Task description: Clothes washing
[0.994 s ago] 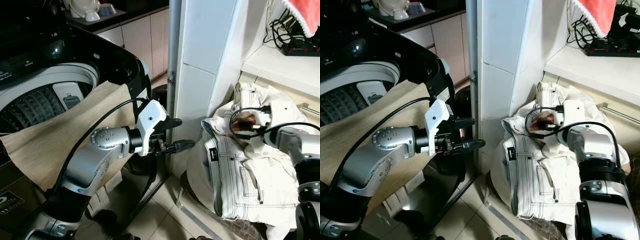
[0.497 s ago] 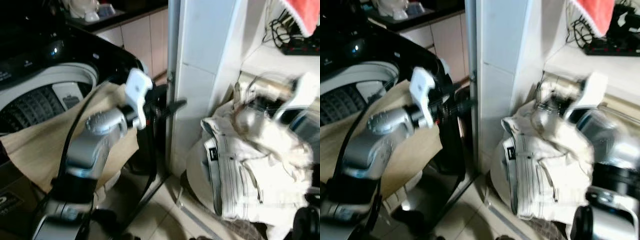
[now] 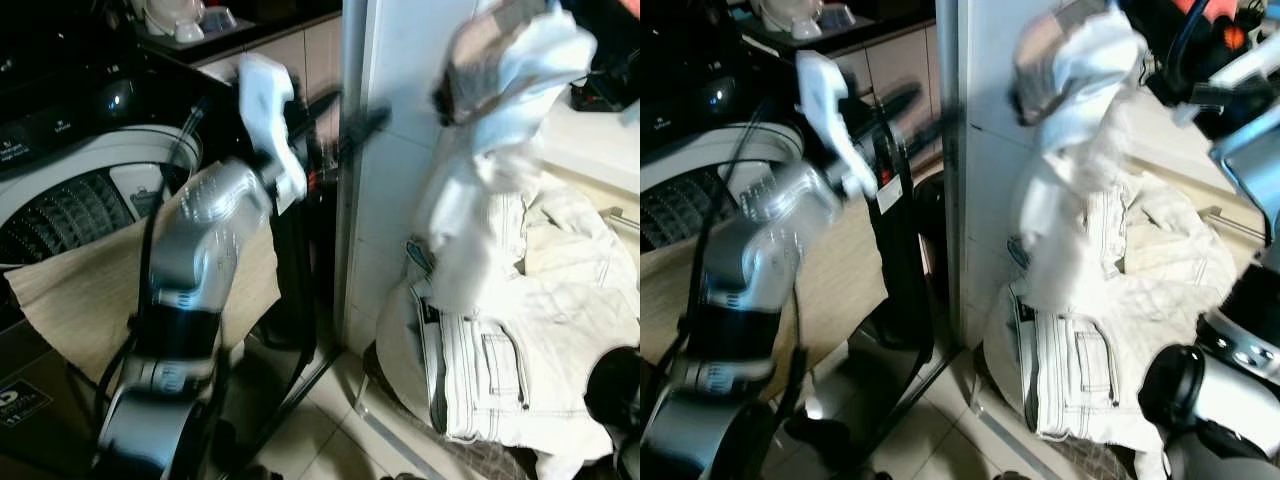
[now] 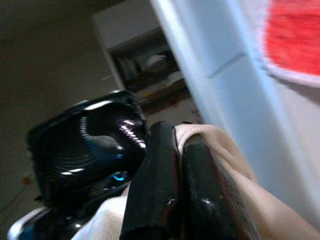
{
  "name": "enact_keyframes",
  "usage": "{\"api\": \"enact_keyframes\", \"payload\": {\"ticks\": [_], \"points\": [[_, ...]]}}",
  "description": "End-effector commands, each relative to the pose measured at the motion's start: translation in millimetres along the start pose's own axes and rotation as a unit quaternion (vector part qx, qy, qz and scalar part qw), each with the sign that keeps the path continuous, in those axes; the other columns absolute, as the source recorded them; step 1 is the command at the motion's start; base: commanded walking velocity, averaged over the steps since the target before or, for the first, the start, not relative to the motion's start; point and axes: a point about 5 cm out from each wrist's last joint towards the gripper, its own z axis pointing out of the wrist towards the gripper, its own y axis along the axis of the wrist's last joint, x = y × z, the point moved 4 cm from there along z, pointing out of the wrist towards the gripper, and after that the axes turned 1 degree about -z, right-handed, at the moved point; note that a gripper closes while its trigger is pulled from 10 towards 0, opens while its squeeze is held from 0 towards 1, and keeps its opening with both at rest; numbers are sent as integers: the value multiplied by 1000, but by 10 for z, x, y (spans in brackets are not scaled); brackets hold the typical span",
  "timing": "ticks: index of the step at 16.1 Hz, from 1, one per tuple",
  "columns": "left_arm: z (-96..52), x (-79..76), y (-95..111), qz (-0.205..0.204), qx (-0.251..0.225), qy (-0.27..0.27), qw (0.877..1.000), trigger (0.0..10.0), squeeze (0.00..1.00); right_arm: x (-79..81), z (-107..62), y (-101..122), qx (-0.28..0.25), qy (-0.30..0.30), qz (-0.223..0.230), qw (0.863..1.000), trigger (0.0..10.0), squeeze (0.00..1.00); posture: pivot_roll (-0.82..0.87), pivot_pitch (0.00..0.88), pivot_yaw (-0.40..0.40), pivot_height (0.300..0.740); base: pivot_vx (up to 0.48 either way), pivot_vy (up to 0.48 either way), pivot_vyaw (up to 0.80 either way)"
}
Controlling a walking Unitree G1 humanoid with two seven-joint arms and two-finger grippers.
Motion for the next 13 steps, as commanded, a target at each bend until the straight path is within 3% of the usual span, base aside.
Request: {"api": "enact_keyframes", "payload": {"ticks": [1,4,5,7,9,10,11,13], "points": [[22,70,58,-21,-12,19,1000,10000,1000,151,33,71,-11,28,1,1000,0,0,-116,0,64,740,0,0,0],[164,-188,222,-90,-49,-45,994,10000,1000,253,76,-151,36,43,-1,998,0,0,-109,0,59,740,0,0,0],[172,-334,242,-132,-54,-87,986,10000,1000,282,97,-221,46,45,2,998,0,0,-110,0,63,740,0,0,0],[168,-473,302,-193,-71,-126,971,10000,1000,315,98,-264,50,47,2,998,0,0,-112,0,73,740,0,0,0],[150,-542,302,-225,-71,-149,960,10000,1000,313,77,-279,50,44,4,998,0,0,-106,0,66,740,0,0,0],[112,-596,295,-258,-65,-173,948,10000,0,321,75,-299,50,42,9,998,0,0,-106,0,63,740,0,0,0],[46,-646,288,-270,-58,-198,941,10000,0,342,81,-335,56,43,8,997,0,0,-114,0,69,740,0,0,0],[-7,-717,104,-230,-4,-204,952,10000,0,366,76,-343,59,43,4,997,0,0,-122,0,74,740,0,0,0]]}}
